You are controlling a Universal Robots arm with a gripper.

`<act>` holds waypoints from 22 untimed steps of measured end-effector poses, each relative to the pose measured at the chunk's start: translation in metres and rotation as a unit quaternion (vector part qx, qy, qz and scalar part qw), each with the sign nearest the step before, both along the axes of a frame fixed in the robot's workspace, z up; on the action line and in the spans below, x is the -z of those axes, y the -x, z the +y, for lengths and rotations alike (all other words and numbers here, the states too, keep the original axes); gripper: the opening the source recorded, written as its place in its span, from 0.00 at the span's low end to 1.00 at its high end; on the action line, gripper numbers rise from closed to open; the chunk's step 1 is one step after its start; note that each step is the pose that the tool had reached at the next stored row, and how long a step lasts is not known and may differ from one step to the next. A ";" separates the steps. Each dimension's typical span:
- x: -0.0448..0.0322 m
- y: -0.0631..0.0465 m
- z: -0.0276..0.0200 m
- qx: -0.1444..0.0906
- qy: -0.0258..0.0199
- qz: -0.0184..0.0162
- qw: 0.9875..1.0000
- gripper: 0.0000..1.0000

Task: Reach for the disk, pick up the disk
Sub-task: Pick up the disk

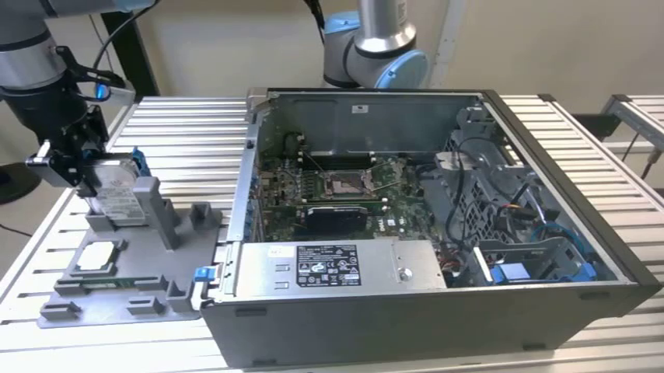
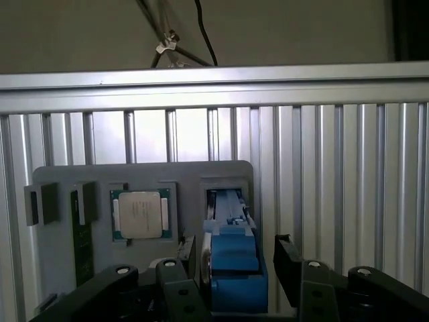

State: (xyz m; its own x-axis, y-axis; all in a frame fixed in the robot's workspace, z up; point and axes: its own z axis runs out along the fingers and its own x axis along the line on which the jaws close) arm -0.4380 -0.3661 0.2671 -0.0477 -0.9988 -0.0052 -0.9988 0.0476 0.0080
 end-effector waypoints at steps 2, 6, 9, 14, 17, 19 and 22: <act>0.0000 0.000 0.0000 0.000 0.000 0.000 1.000 1.00; 0.0000 0.000 0.0000 0.000 0.000 0.000 1.000 0.00; 0.0001 0.000 0.0000 0.000 0.000 0.000 1.000 0.00; 0.0001 0.000 0.0000 0.000 0.000 0.000 1.000 0.00; 0.0001 0.000 0.0000 0.000 0.000 0.000 1.000 0.00; 0.0001 0.000 0.0000 0.000 0.000 0.000 1.000 0.00; 0.0000 0.000 0.0000 0.000 0.000 0.000 1.000 0.00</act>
State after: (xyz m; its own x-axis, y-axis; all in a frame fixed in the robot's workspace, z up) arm -0.4380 -0.3660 0.2671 -0.0477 -0.9989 -0.0049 -0.9988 0.0476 0.0079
